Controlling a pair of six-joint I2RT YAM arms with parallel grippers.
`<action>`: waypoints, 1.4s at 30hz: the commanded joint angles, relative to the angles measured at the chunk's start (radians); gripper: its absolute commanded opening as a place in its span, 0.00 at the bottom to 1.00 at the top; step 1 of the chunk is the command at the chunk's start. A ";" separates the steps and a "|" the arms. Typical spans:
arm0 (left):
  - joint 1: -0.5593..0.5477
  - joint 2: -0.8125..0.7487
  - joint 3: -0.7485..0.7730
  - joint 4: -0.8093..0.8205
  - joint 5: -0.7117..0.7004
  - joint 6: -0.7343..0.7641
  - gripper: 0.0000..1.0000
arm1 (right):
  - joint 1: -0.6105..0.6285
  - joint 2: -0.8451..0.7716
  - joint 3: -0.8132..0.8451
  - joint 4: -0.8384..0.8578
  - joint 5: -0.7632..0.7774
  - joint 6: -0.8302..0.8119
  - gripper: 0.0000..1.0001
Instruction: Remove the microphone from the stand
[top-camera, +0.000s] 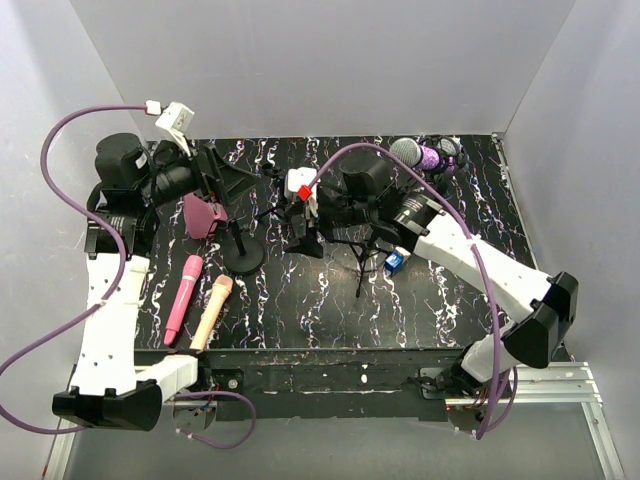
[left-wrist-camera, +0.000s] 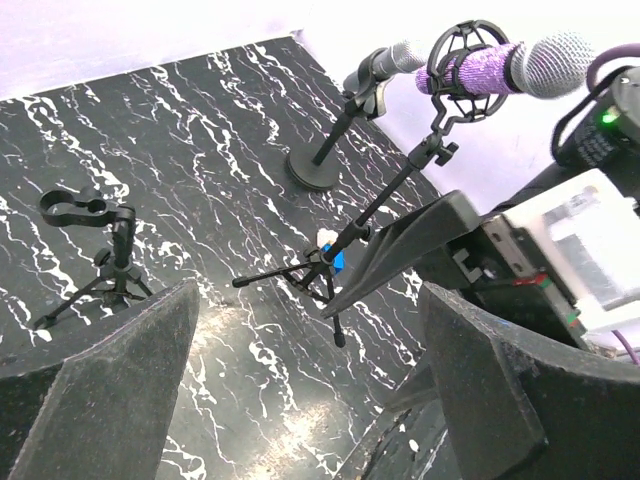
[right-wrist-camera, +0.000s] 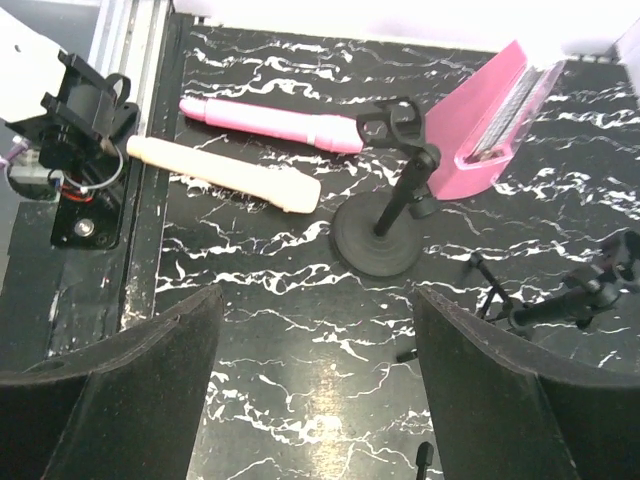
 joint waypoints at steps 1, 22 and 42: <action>-0.023 0.009 0.001 0.035 0.017 -0.008 0.91 | -0.008 0.072 0.015 -0.027 -0.068 -0.034 0.81; -0.031 -0.071 -0.067 0.038 -0.022 0.010 0.91 | 0.149 0.056 -0.078 -0.056 -0.019 -0.120 0.81; -0.095 0.041 -0.075 0.286 0.208 0.035 0.97 | 0.166 -0.426 0.017 -0.383 0.090 -0.247 0.90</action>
